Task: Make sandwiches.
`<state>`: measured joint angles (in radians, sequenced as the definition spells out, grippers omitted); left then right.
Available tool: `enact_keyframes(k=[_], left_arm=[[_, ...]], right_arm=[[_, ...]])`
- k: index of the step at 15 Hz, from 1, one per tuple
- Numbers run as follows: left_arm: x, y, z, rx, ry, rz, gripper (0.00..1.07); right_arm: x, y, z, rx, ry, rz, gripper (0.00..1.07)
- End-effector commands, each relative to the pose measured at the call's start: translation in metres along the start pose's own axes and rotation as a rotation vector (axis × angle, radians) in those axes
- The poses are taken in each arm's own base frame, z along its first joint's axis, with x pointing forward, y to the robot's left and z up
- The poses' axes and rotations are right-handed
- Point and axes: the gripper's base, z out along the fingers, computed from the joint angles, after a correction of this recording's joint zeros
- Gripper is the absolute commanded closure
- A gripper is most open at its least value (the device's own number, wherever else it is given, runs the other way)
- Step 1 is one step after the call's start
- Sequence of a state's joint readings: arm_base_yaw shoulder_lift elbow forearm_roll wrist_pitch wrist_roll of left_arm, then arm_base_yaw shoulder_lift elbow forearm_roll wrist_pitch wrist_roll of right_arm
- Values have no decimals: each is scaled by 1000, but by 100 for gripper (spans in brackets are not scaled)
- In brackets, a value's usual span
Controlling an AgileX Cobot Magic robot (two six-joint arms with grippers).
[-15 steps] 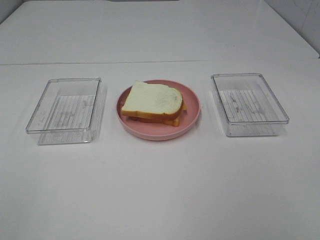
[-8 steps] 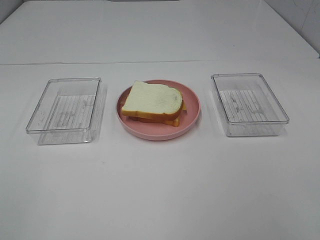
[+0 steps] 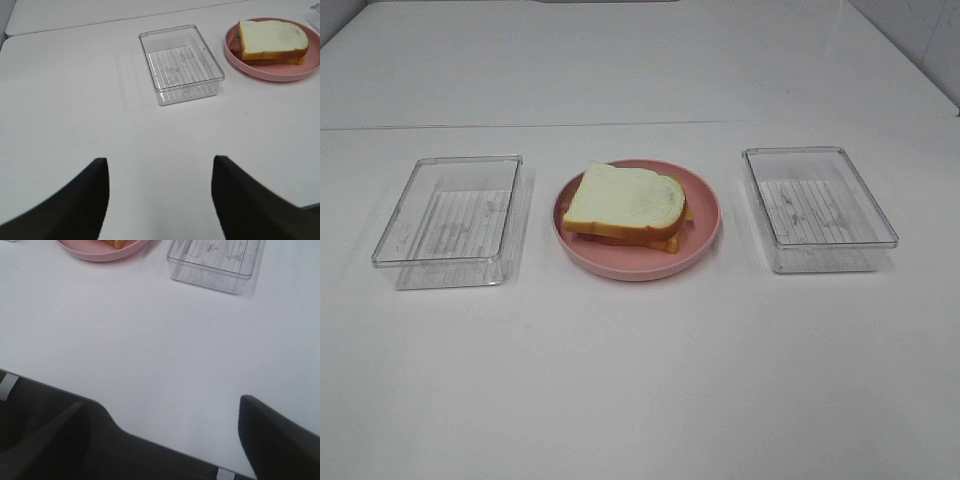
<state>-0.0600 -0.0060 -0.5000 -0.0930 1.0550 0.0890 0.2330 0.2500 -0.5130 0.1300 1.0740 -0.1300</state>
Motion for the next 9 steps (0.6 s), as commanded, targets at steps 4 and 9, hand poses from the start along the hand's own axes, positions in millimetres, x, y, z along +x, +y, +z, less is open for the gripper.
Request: enact_keyframes(k=[4, 9], left_arm=[[1, -2, -1, -129, -29, -65, 49], [1, -2, -2, -131, -32, -65, 49]], right_arm=[[2, -3, -3, 135, -51, 136, 31], [24, 9, -24, 188, -267, 114, 31]])
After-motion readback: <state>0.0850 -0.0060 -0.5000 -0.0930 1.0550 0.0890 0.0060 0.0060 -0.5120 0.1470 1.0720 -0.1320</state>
